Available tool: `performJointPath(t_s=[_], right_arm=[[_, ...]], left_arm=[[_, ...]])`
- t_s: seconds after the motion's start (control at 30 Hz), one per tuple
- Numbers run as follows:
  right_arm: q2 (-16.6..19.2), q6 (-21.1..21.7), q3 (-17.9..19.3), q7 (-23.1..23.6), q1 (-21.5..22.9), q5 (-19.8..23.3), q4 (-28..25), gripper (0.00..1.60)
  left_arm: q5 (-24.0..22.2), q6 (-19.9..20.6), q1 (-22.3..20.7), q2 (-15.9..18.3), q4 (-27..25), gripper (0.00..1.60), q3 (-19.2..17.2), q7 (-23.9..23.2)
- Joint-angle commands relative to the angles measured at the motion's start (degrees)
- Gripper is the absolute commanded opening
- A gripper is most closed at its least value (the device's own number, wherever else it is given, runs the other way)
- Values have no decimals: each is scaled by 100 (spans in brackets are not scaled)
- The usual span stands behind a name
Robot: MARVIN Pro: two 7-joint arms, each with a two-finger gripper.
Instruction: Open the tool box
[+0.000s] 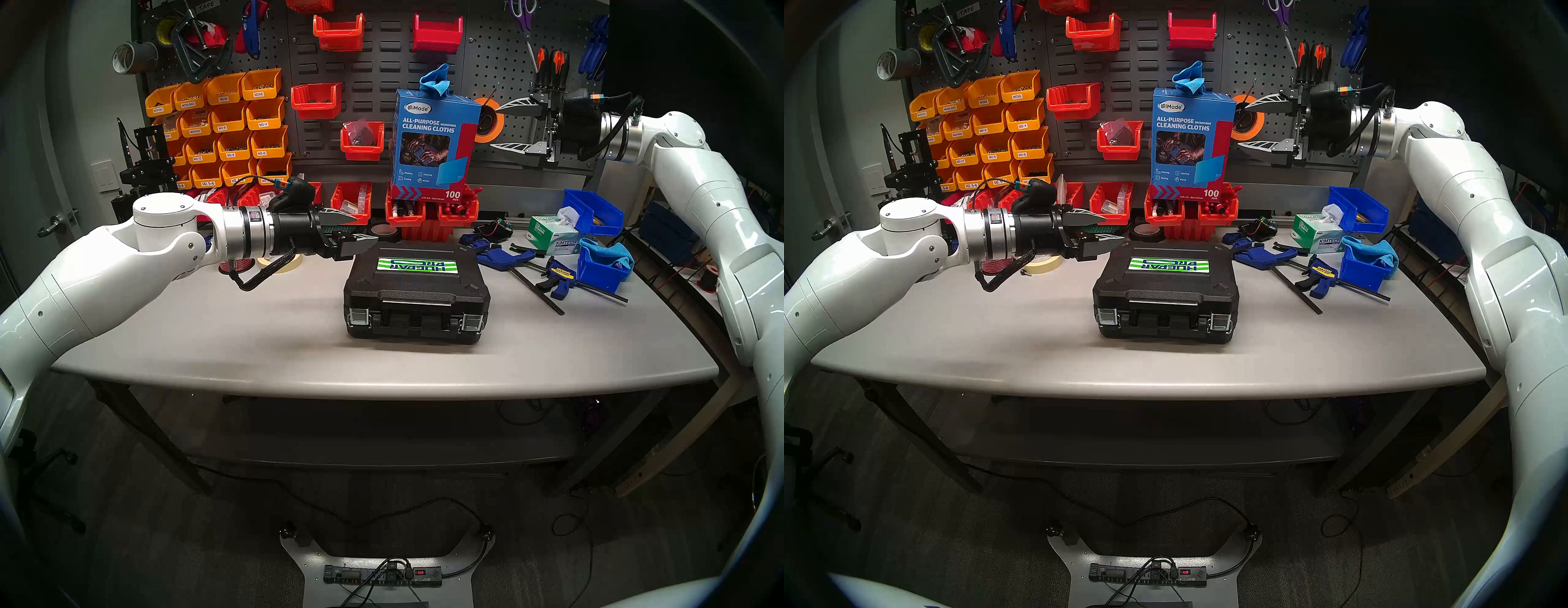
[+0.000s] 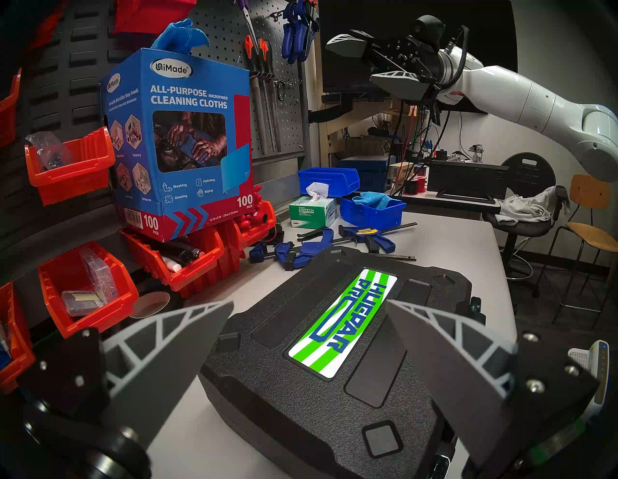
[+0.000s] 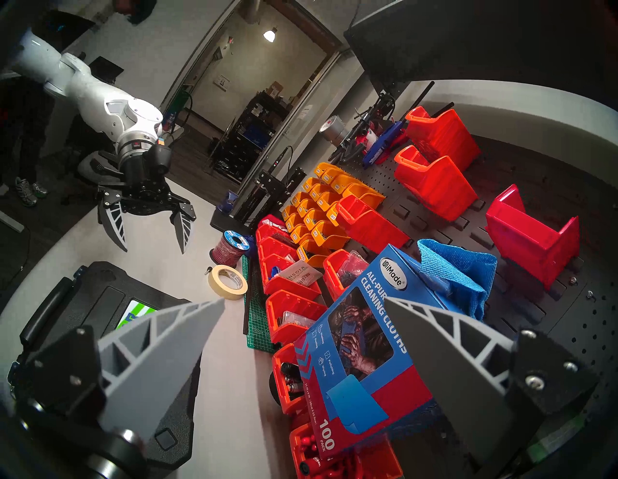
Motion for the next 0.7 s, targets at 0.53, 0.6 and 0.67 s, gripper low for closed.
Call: performJointPath(t_s=[0.53, 0.6, 0.67], right_arm=[[884, 1158, -216, 190, 264, 981, -1494, 160], [992, 1235, -343, 190, 209, 1068, -1677, 160], [1129, 1324, -445, 190, 154, 1195, -1872, 160]], left_arm=[[-9, -12, -71, 5, -4, 160, -57, 2], [-9, -13, -71, 6, -4, 160, -57, 3], [-9, -13, -71, 6, -4, 160, -56, 3]])
